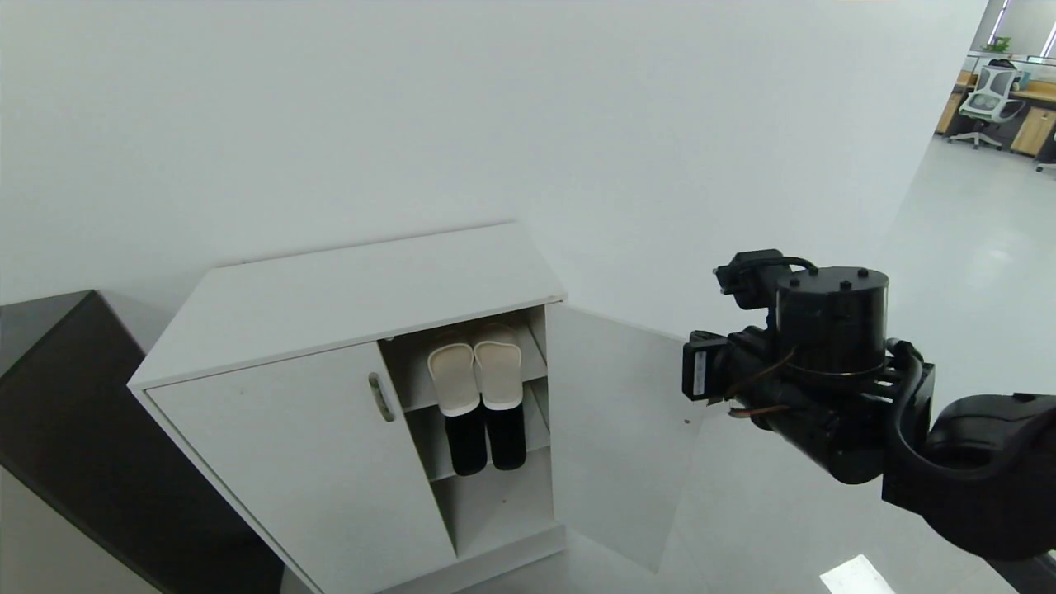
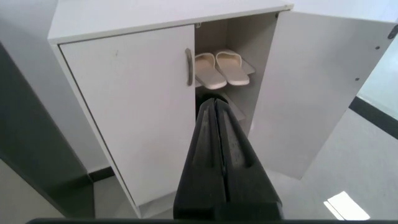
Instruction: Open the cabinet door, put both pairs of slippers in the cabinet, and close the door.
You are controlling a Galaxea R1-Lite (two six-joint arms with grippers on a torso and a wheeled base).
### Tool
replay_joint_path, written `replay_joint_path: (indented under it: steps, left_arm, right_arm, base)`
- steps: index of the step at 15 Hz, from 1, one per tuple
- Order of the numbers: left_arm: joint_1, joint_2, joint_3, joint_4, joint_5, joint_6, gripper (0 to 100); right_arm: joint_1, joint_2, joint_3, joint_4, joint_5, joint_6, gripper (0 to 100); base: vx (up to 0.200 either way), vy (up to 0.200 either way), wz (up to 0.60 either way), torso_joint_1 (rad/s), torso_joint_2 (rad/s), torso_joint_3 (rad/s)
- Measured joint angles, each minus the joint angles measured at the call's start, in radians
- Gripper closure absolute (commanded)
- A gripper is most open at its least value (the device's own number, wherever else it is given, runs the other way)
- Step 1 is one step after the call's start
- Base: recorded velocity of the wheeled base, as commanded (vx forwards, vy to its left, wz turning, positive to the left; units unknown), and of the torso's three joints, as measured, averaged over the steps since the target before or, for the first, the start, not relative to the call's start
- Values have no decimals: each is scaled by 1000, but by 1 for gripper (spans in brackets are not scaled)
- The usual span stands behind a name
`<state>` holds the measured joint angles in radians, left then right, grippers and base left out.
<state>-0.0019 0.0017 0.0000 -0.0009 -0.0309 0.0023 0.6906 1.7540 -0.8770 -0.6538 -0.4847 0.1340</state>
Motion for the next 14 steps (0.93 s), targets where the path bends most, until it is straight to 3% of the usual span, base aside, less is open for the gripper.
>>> replay_joint_path:
  steps: [1, 10, 14]
  left_arm:
    - [0, 0, 0, 0, 0, 0, 100]
    - [1, 0, 0, 0, 0, -1, 100]
    - [1, 0, 0, 0, 0, -1, 100]
  right_arm:
    - [-23, 8, -14, 1, 6, 1, 100]
    - [-205, 191, -240, 0, 156, 10, 100]
    - [-245, 283, -334, 1, 164, 10, 100]
  base:
    - [-200, 0, 0, -12, 7, 2]
    - [0, 0, 0, 0, 0, 0]
    - [0, 0, 0, 0, 0, 0]
